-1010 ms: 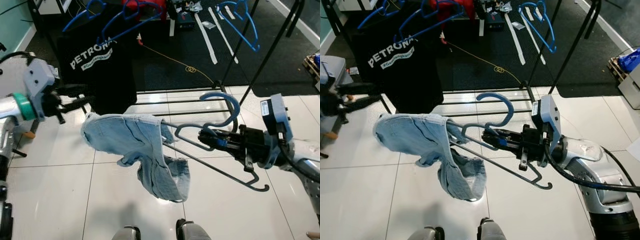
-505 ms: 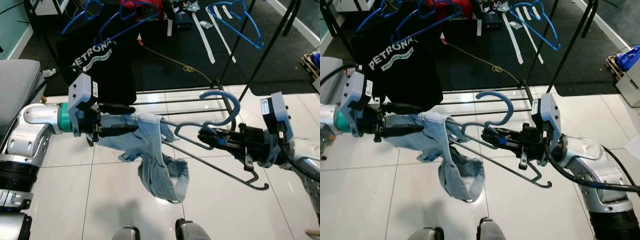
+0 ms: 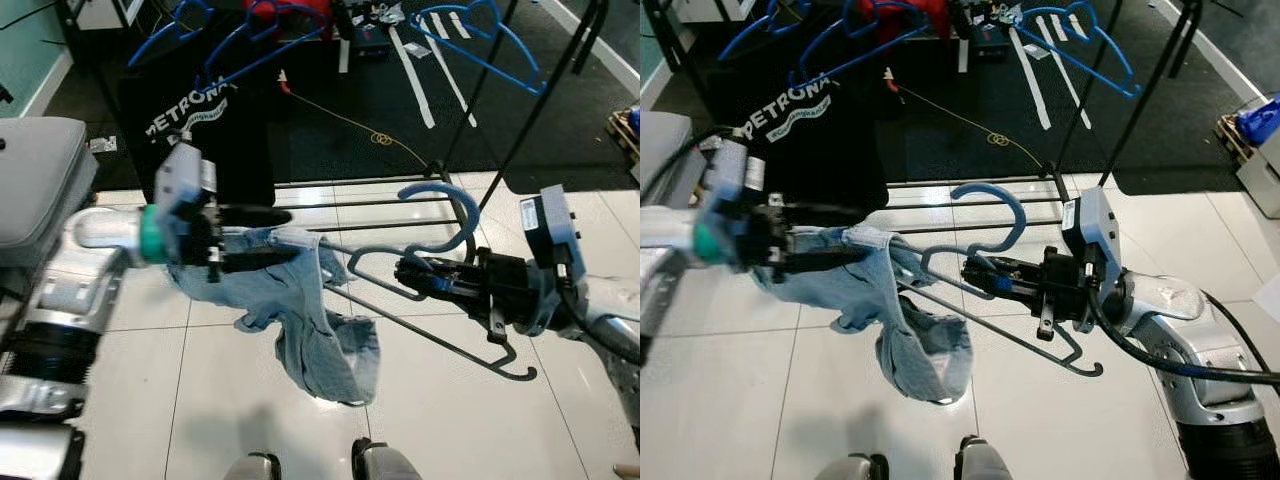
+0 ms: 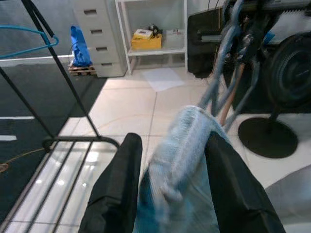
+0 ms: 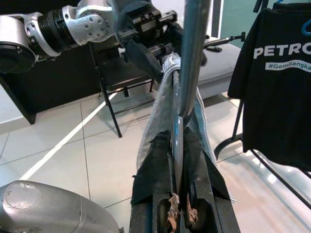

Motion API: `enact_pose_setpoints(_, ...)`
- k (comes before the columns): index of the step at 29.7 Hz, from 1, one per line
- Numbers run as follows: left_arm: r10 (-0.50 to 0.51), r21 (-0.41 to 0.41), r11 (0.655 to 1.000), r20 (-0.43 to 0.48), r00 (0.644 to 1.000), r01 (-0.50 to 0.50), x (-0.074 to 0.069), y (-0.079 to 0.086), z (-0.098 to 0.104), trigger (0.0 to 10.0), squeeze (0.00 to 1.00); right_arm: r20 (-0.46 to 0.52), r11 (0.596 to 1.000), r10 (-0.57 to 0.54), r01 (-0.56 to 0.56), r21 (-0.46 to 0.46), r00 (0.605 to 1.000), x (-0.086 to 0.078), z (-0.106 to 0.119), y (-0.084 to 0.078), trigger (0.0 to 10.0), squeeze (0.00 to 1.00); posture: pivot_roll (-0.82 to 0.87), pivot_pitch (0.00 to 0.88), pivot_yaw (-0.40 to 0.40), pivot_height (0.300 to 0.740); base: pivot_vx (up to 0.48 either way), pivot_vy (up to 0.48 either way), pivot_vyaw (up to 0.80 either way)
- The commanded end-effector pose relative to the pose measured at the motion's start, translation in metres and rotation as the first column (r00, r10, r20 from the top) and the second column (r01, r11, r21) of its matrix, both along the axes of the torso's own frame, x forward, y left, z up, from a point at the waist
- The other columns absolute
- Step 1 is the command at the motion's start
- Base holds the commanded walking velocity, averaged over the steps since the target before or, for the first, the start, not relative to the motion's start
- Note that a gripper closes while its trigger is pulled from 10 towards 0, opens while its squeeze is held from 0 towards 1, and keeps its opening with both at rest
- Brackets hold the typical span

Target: Hang hanger

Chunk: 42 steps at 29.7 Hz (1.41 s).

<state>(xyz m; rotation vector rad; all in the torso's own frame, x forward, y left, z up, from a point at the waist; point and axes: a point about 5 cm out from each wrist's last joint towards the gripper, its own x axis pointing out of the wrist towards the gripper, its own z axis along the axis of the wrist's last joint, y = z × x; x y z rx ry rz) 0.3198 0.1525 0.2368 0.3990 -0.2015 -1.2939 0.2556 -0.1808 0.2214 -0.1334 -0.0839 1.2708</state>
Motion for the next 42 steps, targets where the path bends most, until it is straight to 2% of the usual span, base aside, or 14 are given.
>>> enact_pose_setpoints(1,-0.003,0.029,1.0,0.008,1.0,0.003,0.001,-0.004,-0.003,10.0,0.0,0.032,0.999,0.041,-0.042,0.021,0.999,-0.003,0.005,0.005,10.0,0.0,-0.06,0.074,0.056,0.74,0.0,0.0,0.0)
enact_pose_setpoints(11,-0.08,0.069,0.994,-0.049,0.996,0.083,-0.007,-0.011,-0.007,10.0,0.0,0.031,0.999,0.046,-0.047,0.021,0.998,-0.004,0.006,0.006,10.0,0.0,-0.07,0.074,0.059,0.74,0.0,0.0,0.0)
enact_pose_setpoints(12,-0.087,0.085,0.992,-0.064,0.994,0.093,-0.009,-0.01,-0.009,9.3,0.0,0.031,0.999,0.046,-0.046,0.02,0.998,-0.004,0.006,0.006,10.0,0.0,-0.07,0.077,0.059,0.74,0.0,0.0,0.0)
enact_pose_setpoints(14,-0.087,0.085,0.992,-0.064,0.994,0.093,-0.009,-0.01,-0.009,9.3,0.0,0.031,0.999,0.046,-0.046,0.02,0.998,-0.004,0.006,0.006,10.0,0.0,-0.07,0.077,0.059,0.74,0.0,0.0,0.0)
enact_pose_setpoints(15,-0.088,0.093,0.991,-0.079,0.993,0.095,-0.009,-0.009,-0.011,0.0,0.0,0.031,0.999,0.045,-0.045,0.019,0.999,-0.004,0.006,0.005,10.0,0.0,-0.07,0.078,0.057,0.74,0.0,0.0,0.0)
enact_pose_setpoints(20,-0.079,0.094,0.992,-0.088,0.993,0.087,-0.008,-0.007,-0.011,0.0,0.0,0.032,0.999,0.043,-0.044,0.02,0.999,-0.004,0.006,0.005,10.0,0.0,-0.06,0.083,0.053,0.74,0.0,0.0,0.0)
enact_pose_setpoints(25,-0.018,0.075,0.997,-0.117,0.993,0.027,-0.002,0.0,-0.01,0.0,0.0,0.035,0.999,0.042,-0.042,0.024,0.999,-0.003,0.006,0.006,10.0,0.0,-0.06,0.085,0.053,0.74,0.0,0.0,0.0)
enact_pose_setpoints(33,-0.013,0.067,0.998,-0.127,0.992,0.022,-0.004,0.002,-0.009,0.0,0.0,0.027,0.999,0.045,-0.046,0.026,0.999,-0.002,0.006,0.006,10.0,0.0,-0.06,0.086,0.046,0.74,0.0,0.0,0.0)
enact_pose_setpoints(34,-0.009,0.055,0.998,-0.131,0.991,0.016,-0.005,0.004,-0.007,0.0,0.0,0.02,0.999,0.041,-0.042,0.03,0.999,-0.002,0.006,0.006,10.0,0.8,-0.06,0.085,0.046,0.74,0.0,0.0,0.0)
enact_pose_setpoints(36,-0.009,0.055,0.998,-0.131,0.991,0.016,-0.005,0.004,-0.007,0.0,0.0,0.02,0.999,0.041,-0.042,0.03,0.999,-0.002,0.006,0.006,10.0,0.8,-0.06,0.085,0.046,0.74,0.0,0.0,0.0)
enact_pose_setpoints(37,-0.004,0.046,0.999,-0.13,0.991,0.01,-0.005,0.005,-0.005,0.0,0.0,0.012,0.999,0.039,-0.039,0.036,0.999,-0.002,0.006,0.006,10.0,1.0,-0.06,0.085,0.046,0.74,0.0,0.0,0.0)
enact_pose_setpoints(42,0.013,0.03,0.999,-0.125,0.992,-0.009,-0.003,0.009,-0.002,0.0,0.0,-0.005,0.998,0.04,-0.04,0.042,0.999,-0.002,0.005,0.006,10.0,1.0,-0.06,0.084,0.045,0.74,0.0,0.0,0.0)
